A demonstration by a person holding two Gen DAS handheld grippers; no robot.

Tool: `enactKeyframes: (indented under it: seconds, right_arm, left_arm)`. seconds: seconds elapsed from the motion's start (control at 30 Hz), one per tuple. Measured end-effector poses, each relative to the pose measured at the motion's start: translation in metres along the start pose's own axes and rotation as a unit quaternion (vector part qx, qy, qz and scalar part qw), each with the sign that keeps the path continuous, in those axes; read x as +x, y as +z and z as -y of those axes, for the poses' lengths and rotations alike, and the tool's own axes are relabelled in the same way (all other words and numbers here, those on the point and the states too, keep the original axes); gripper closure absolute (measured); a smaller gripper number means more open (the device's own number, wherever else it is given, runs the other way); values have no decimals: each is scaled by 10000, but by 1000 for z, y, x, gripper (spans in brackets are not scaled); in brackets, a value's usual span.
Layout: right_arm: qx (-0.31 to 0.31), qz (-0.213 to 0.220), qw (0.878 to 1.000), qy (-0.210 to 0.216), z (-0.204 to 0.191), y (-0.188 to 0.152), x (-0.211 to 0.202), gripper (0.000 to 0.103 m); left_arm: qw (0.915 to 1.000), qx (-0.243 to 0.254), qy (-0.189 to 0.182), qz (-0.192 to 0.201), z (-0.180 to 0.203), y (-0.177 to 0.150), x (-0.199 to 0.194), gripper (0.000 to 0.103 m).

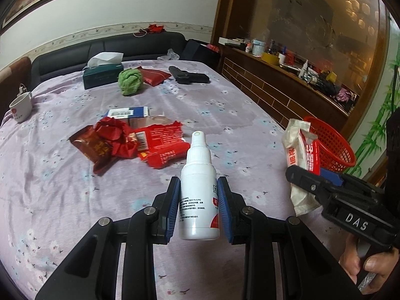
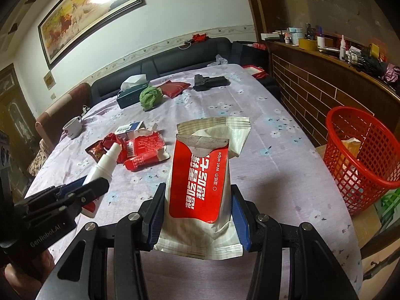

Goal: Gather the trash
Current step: 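Carry bottle and packet over the red wastebasket and open both tools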

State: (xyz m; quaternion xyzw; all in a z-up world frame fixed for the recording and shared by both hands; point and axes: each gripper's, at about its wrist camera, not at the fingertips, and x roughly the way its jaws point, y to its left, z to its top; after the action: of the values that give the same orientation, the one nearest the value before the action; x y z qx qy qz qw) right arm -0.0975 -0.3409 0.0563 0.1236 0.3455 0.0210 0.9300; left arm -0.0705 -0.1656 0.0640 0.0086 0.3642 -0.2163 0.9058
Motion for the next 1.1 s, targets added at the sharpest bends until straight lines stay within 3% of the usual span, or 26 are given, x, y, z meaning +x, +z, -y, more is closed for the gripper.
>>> enactKeyframes:
  seconds: [0.3,0.73,1.0,1.03,1.1]
  right_arm:
    - [374,147,9992,-67,47,15,-23,50]
    - [1431,603,9853,-710,205,45,-98,50]
    - [1802,430,9800,-721,265,67,-84,48]
    - [1821,408,9796,-749,271,68,-81,48]
    - [1875,339,9787,-763,284,71,-74,46]
  left_arm:
    - [9987,414,-285,-59,44,22,7,74]
    - [9790,1143,-1657,-331,206,78,56,74]
    - [9739,1170,-1852,-592,272,97,113,74]
    - [9740,1124,-1873,-603,275,99,121,73]
    - [9742,1050,-1902,-614,280,104,134,55]
